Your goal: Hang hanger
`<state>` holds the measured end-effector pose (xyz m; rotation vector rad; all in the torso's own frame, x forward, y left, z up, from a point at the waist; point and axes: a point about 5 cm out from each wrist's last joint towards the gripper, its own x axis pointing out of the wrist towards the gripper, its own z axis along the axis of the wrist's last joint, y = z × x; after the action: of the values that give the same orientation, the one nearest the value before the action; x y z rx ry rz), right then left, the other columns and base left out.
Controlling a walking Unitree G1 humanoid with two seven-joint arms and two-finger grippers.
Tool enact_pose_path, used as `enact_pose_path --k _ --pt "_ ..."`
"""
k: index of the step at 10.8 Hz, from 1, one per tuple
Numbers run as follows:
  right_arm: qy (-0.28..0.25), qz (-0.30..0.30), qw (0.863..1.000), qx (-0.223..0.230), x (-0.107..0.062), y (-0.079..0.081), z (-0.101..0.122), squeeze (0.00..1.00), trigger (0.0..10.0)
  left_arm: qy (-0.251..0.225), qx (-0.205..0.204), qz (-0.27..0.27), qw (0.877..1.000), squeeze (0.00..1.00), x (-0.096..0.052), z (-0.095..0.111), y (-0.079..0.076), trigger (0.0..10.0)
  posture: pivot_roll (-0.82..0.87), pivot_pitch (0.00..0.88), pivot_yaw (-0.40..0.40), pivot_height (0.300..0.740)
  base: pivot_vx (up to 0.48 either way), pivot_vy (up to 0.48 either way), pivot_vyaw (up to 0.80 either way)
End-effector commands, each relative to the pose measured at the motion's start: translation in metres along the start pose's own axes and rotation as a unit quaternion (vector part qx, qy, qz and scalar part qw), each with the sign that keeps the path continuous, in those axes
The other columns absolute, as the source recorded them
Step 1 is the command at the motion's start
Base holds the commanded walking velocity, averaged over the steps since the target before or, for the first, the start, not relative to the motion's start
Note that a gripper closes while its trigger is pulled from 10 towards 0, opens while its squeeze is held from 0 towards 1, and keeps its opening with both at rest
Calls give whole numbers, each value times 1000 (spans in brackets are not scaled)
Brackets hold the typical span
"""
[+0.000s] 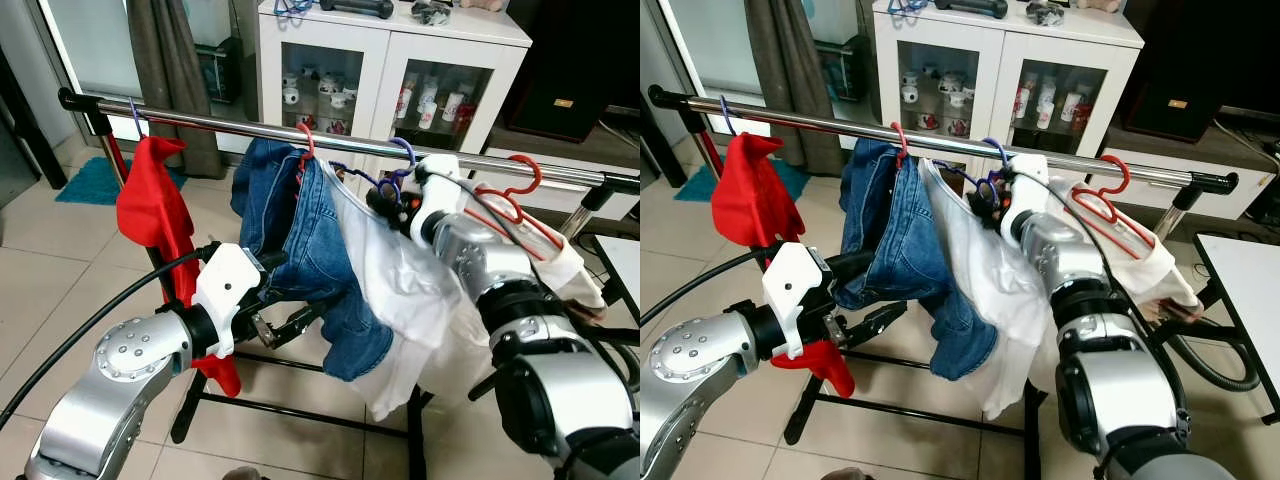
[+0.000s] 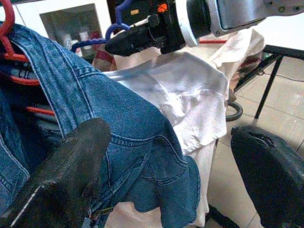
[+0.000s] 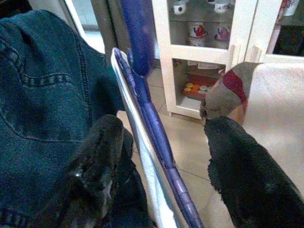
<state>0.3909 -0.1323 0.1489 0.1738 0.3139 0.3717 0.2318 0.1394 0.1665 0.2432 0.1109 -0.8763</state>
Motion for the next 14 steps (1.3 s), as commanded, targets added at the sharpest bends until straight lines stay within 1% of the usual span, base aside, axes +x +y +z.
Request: enact_pose_path --k 1,3,5,6,8,10,12,13,14 --pt "-17 5 1000 3 1 -1 10 0 0 2 4 -7 1000 1000 2 0 0 10000 170 4 -40 740 0 0 0" --pt "-15 10 1000 -5 1 -1 10 0 0 4 11 -4 1000 1000 3 0 1 10000 167 0 -41 740 0 0 0" --pt "-15 15 1000 -7 2 0 10 0 0 5 24 10 1000 1000 5 -1 4 10000 166 0 -42 740 0 0 0" --pt "-13 13 1000 -8 2 0 10 0 0 3 23 7 1000 1000 5 -1 3 10000 167 0 -43 740 0 0 0" --pt "-11 13 1000 0 3 -1 9 0 0 13 30 8 999 1000 6 -3 2 10000 167 0 -45 740 0 0 0" --pt "-13 12 1000 5 2 -2 9 0 0 8 32 15 999 1000 8 -3 4 10000 167 0 -44 740 0 0 0" --pt "-13 0 1000 9 2 -5 9 0 0 9 29 11 999 1000 9 -3 3 10000 166 0 -43 740 0 0 0" --pt "-26 13 999 20 1 -5 12 0 0 9 5 4 1000 0 11 -5 0 10000 163 0 -44 740 0 0 0" --pt "-36 23 999 22 1 -2 14 0 0 8 4 19 1000 0 13 -5 3 10000 163 0 -43 740 0 0 0"
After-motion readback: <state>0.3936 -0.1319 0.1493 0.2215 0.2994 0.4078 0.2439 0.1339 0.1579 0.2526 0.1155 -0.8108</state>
